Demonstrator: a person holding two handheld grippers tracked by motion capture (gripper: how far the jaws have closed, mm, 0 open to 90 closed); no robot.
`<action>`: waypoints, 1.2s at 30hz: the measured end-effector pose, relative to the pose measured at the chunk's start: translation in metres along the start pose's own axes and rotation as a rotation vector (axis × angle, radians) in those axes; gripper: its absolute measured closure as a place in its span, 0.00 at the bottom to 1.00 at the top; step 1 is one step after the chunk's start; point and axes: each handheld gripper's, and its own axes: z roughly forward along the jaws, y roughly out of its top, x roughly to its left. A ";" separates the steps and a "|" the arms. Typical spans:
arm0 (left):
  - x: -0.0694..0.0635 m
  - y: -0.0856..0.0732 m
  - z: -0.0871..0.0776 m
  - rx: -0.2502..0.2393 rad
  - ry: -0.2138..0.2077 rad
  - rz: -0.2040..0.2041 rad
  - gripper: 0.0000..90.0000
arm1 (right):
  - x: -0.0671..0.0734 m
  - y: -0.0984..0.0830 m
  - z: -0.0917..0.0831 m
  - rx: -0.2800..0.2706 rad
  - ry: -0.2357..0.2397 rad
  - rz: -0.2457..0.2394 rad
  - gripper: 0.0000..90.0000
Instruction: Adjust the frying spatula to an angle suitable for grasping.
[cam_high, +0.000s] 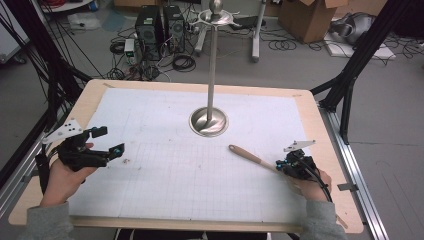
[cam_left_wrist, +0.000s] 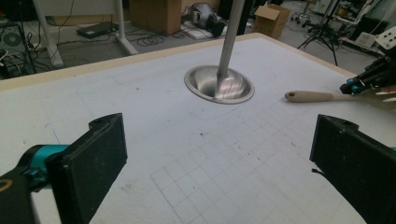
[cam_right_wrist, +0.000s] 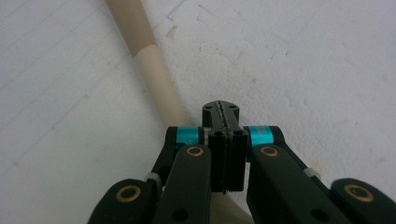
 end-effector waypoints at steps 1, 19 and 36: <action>0.000 0.000 0.000 0.001 0.000 0.002 0.05 | 0.001 -0.002 -0.001 -0.001 0.006 0.005 1.00; -0.001 -0.001 0.003 0.009 -0.003 0.001 0.05 | 0.039 0.031 -0.004 -0.170 0.126 -0.137 1.00; -0.001 -0.005 -0.002 0.022 0.019 0.001 0.05 | 0.051 0.049 0.034 -0.176 0.225 -0.224 1.00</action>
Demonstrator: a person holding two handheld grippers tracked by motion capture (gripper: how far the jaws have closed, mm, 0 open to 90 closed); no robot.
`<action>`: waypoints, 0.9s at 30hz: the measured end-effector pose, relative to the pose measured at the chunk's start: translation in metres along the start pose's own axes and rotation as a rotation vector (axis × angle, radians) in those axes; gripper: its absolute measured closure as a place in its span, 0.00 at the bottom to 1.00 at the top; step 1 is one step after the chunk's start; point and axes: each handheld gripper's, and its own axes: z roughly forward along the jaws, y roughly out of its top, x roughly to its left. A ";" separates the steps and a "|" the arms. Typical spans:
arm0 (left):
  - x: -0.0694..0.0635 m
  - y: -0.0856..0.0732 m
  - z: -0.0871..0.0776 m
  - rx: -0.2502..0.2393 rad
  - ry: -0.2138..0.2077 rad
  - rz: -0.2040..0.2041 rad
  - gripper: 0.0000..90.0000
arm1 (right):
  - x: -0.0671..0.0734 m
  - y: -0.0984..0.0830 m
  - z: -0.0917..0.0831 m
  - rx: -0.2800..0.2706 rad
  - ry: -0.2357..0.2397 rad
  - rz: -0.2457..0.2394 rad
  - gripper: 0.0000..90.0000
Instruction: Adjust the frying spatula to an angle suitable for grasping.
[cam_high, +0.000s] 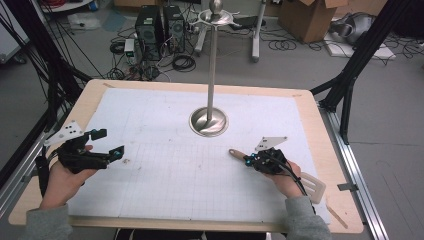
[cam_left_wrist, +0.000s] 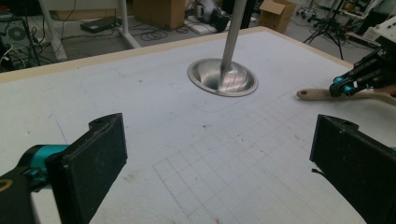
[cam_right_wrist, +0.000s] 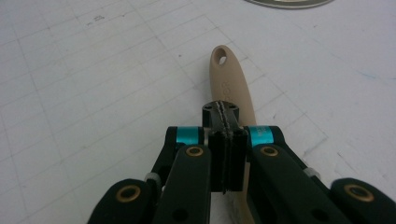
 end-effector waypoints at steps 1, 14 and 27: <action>0.000 0.000 0.000 0.001 -0.002 -0.001 0.05 | 0.000 0.000 0.001 0.003 0.007 0.002 1.00; -0.001 -0.003 0.005 0.016 -0.005 -0.001 0.05 | -0.002 0.005 0.017 0.029 -0.008 0.007 1.00; 0.001 -0.004 0.005 0.018 -0.004 -0.007 0.05 | -0.017 0.006 0.025 0.021 -0.131 0.095 1.00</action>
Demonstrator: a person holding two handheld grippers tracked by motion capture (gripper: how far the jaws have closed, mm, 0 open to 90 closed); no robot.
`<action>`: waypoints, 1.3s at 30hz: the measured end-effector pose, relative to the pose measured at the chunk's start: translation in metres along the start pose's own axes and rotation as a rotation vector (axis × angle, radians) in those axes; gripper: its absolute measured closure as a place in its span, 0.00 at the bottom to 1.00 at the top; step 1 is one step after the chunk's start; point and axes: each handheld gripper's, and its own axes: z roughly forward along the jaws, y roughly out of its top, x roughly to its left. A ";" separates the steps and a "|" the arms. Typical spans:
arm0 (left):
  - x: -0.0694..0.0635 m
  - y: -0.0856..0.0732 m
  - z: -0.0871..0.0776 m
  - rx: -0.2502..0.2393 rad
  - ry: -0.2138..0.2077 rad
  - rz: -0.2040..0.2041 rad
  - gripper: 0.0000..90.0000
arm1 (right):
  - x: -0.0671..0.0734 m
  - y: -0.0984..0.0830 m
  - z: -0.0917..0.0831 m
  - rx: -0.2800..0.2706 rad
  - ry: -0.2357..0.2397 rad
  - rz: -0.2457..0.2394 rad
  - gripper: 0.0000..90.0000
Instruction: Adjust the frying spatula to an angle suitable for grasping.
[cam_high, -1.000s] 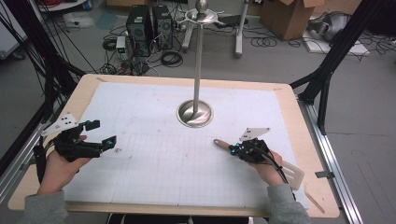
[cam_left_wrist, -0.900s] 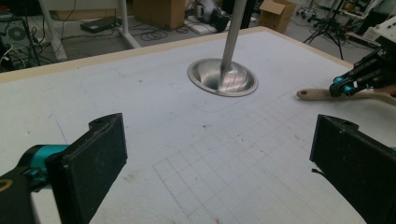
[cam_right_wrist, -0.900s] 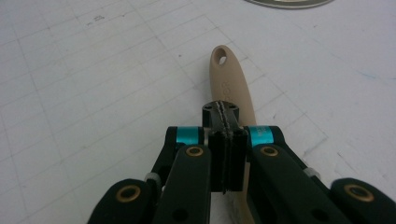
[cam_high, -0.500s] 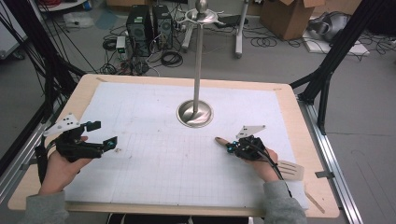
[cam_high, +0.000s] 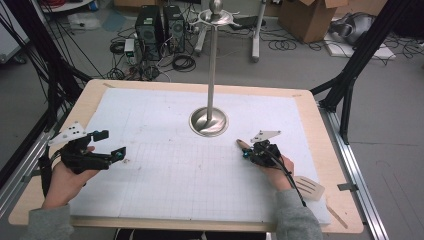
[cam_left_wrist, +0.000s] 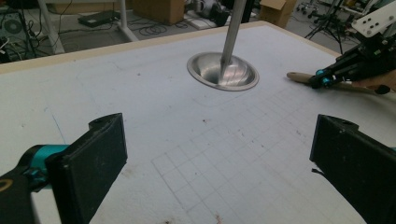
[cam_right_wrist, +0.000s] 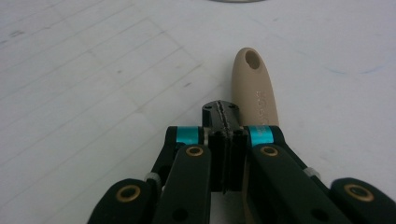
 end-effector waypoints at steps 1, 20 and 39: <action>0.000 0.000 0.000 -0.001 0.001 0.000 0.05 | -0.001 0.000 0.001 0.000 -0.010 0.008 1.00; -0.001 0.000 0.000 -0.002 -0.003 0.005 0.05 | -0.015 0.000 0.003 -0.017 -0.159 0.132 1.00; -0.001 0.004 0.005 -0.009 -0.019 0.010 0.05 | -0.015 0.009 -0.073 -0.195 -0.045 0.148 1.00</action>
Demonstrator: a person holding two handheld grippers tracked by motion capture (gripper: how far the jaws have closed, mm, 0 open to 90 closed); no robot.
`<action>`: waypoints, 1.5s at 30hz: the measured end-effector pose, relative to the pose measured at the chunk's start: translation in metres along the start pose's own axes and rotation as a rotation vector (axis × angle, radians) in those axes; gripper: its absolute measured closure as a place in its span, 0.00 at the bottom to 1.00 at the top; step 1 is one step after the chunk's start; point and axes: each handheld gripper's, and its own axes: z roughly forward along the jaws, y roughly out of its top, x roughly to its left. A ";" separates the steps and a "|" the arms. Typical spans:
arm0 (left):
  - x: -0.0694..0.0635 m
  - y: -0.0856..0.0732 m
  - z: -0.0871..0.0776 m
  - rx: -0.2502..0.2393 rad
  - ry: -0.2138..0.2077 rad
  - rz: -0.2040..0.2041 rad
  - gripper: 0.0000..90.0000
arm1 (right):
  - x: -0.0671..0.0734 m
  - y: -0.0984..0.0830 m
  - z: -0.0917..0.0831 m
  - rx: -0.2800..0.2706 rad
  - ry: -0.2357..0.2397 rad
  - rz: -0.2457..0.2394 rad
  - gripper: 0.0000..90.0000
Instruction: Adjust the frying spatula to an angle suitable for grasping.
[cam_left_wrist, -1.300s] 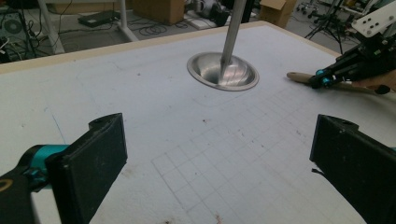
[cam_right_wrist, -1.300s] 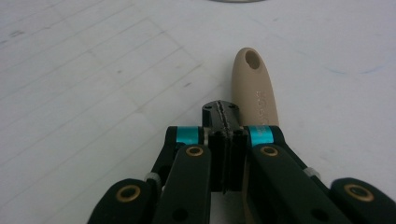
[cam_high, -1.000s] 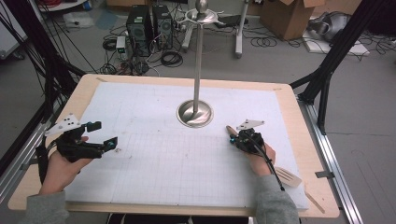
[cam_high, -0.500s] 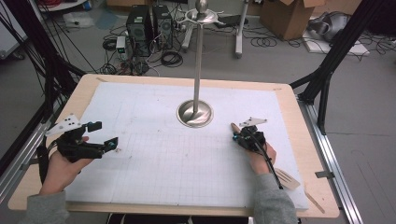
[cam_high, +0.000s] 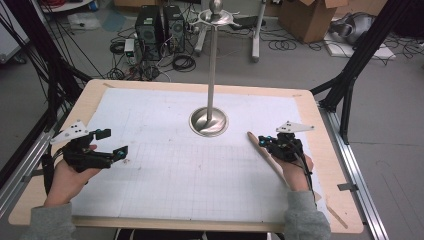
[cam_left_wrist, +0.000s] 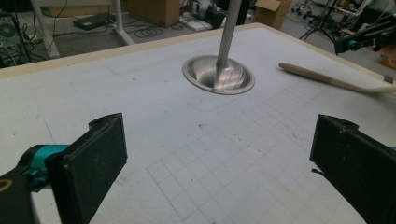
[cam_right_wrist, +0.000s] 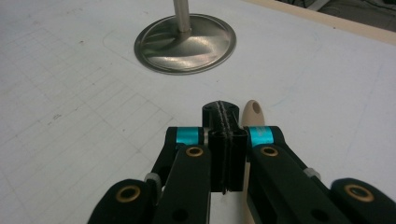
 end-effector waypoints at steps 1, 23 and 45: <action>0.001 0.001 0.000 -0.003 -0.004 -0.002 0.05 | 0.000 0.000 -0.004 -0.002 0.007 -0.006 1.00; 0.002 0.004 -0.001 -0.016 -0.008 -0.004 0.05 | -0.021 -0.016 -0.046 -0.045 0.016 0.027 0.41; 0.004 0.002 -0.005 -0.015 0.001 -0.009 0.05 | -0.039 -0.036 -0.053 -0.054 0.026 0.066 0.17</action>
